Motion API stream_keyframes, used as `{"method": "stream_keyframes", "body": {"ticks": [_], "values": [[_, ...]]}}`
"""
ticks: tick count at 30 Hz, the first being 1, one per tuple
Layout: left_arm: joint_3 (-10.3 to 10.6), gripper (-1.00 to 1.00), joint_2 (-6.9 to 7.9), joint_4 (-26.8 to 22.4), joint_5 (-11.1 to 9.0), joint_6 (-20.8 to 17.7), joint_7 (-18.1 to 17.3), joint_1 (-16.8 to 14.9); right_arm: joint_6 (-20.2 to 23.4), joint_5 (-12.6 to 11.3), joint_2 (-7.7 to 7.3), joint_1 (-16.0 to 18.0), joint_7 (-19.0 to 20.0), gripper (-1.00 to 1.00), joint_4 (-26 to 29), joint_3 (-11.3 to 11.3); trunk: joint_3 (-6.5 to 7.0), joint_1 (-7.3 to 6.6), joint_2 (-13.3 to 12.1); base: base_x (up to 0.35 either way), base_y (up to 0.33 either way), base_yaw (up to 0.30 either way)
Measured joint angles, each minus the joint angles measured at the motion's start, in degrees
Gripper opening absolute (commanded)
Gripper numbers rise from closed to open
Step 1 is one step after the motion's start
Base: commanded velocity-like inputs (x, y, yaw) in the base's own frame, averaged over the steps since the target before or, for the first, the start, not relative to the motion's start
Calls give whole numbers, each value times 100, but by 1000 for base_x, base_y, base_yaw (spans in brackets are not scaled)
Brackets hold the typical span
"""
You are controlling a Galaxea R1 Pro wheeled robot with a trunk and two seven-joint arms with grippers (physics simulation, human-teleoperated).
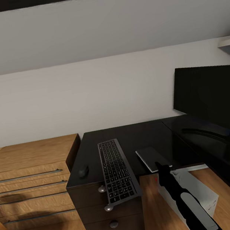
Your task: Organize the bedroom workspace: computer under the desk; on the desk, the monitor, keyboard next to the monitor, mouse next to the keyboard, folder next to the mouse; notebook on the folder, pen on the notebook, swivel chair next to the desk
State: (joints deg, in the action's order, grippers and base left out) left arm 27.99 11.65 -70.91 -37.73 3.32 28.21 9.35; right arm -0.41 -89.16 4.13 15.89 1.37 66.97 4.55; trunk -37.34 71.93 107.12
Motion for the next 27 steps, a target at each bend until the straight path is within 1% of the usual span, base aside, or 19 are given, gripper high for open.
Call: {"method": "stream_keyframes", "body": {"ticks": [5, 15, 16, 27], "values": [[3, 100, 4, 12, 0, 1, 1, 0, 1, 0, 0, 0, 0, -100, 0, 0, 0, -1, 0, -148, 0, 0], [11, 100, 5, 14, 8, 2, 1, 0, 1, 0, -4, 0, 0, -100, 0, 0, 0, -2, 0, -16, 0, 0], [11, 100, 5, 14, 8, 2, 1, 0, 1, 0, -3, 0, 0, 100, 0, 0, 0, -2, 0, 0, 0, 0], [12, 100, 4, 14, 9, 2, 5, 0, 1, -7, -6, 2, 6, 100, 0, 0, 0, -2, 0, 0, 0, 0]]}}
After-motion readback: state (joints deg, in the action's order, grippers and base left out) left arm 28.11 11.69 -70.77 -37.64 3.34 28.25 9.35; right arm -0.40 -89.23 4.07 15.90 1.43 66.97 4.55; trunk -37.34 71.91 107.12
